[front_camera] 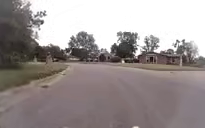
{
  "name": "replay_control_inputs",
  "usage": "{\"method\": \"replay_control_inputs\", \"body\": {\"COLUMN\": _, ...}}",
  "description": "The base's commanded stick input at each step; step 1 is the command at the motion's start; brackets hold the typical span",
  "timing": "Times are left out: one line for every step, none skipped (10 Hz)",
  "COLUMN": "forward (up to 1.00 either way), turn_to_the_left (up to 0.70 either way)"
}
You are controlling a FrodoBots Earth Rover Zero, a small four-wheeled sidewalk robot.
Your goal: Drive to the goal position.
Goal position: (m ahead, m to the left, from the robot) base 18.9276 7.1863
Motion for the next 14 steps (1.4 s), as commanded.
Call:
{"method": "replay_control_inputs", "body": {"forward": 0.7, "turn_to_the_left": 0.0}}
{"method": "replay_control_inputs", "body": {"forward": 0.7, "turn_to_the_left": 0.0}}
{"method": "replay_control_inputs", "body": {"forward": 0.7, "turn_to_the_left": 0.0}}
{"method": "replay_control_inputs", "body": {"forward": 0.7, "turn_to_the_left": 0.0}}
{"method": "replay_control_inputs", "body": {"forward": 0.7, "turn_to_the_left": 0.0}}
{"method": "replay_control_inputs", "body": {"forward": 0.7, "turn_to_the_left": 0.0}}
{"method": "replay_control_inputs", "body": {"forward": 0.7, "turn_to_the_left": 0.0}}
{"method": "replay_control_inputs", "body": {"forward": 0.7, "turn_to_the_left": 0.0}}
{"method": "replay_control_inputs", "body": {"forward": 0.7, "turn_to_the_left": 0.0}}
{"method": "replay_control_inputs", "body": {"forward": 0.7, "turn_to_the_left": 0.0}}
{"method": "replay_control_inputs", "body": {"forward": 0.7, "turn_to_the_left": 0.0}}
{"method": "replay_control_inputs", "body": {"forward": 0.7, "turn_to_the_left": 0.0}}
{"method": "replay_control_inputs", "body": {"forward": 0.7, "turn_to_the_left": 0.0}}
{"method": "replay_control_inputs", "body": {"forward": 0.7, "turn_to_the_left": 0.0}}
